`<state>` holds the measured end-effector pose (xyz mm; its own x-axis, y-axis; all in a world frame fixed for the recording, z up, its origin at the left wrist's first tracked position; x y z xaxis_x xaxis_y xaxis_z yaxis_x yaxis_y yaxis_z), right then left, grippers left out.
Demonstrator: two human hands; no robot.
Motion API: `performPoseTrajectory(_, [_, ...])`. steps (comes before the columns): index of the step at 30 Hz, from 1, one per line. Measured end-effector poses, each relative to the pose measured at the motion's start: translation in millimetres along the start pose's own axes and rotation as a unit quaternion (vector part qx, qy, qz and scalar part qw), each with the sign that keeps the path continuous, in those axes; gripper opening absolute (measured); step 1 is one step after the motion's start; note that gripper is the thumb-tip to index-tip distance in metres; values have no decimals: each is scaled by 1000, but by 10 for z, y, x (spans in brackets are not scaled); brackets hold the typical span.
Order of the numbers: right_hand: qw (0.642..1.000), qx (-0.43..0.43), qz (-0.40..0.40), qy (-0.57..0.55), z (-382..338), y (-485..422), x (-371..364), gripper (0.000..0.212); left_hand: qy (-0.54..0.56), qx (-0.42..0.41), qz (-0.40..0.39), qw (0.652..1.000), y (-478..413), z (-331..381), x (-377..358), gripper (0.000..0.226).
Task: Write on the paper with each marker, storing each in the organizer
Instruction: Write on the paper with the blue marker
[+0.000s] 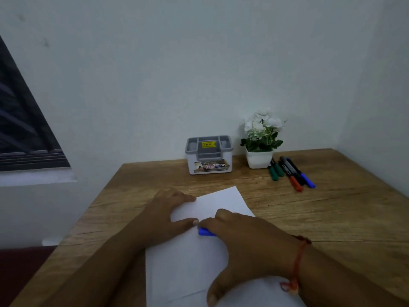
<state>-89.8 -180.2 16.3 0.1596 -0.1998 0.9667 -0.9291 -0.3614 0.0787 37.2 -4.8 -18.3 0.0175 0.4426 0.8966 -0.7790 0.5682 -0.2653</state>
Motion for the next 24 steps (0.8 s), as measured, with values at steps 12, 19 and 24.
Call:
performPoseTrajectory(12, [999, -9, -28, 38, 118, 54, 64, 113, -3, 7, -36, 999, 5, -44, 56, 63])
performPoseTrajectory(19, [998, -30, -51, 23, 204, 35, 34, 111, -2, 24, -100, 995, 40, 3, 187, 57])
performPoseTrajectory(24, [997, -38, -60, 12, 275, 28, 35, 109, 7, 57, -134, 989, 95, 18, 285, 55])
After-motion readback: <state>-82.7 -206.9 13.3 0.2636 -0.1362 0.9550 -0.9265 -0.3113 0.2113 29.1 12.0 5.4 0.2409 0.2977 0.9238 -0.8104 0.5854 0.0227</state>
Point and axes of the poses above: each hand's wrist, its own y-axis away from the middle knuckle, its own x-axis out of the back of the hand, z = x × y, the point moved 3 cm from there along -y, towards the middle knuckle, and after that the axes turned 6 degrees about z, right-handed, at the moved point
